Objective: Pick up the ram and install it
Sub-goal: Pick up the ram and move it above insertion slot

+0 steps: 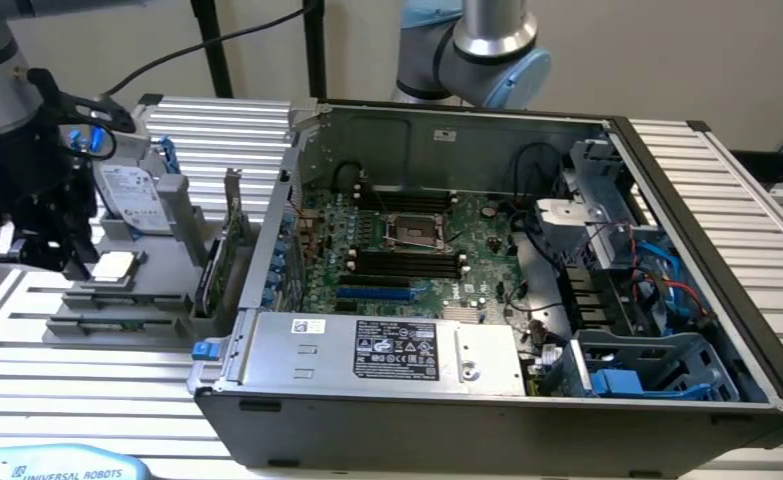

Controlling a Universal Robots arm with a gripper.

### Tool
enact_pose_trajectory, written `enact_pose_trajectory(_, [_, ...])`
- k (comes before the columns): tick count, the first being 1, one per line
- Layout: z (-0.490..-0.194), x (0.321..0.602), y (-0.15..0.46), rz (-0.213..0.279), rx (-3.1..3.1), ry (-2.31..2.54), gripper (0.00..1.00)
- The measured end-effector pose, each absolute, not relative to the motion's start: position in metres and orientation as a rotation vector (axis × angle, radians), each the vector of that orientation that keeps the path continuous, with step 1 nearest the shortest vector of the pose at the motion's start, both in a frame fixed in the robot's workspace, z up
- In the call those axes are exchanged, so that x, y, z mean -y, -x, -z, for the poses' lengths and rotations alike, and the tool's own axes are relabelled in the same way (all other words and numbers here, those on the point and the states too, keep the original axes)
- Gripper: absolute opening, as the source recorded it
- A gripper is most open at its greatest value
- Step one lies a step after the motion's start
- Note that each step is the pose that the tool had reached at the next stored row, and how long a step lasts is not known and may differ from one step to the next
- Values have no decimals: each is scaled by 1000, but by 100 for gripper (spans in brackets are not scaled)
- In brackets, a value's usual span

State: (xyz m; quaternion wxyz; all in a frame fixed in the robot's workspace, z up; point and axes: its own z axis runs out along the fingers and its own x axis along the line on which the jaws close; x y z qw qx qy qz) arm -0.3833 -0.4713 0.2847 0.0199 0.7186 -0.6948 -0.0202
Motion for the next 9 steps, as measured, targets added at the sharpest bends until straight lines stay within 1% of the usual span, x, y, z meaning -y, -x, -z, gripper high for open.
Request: enact_pose_trajectory(9, [-268,473,380,63,2152,-2232,31])
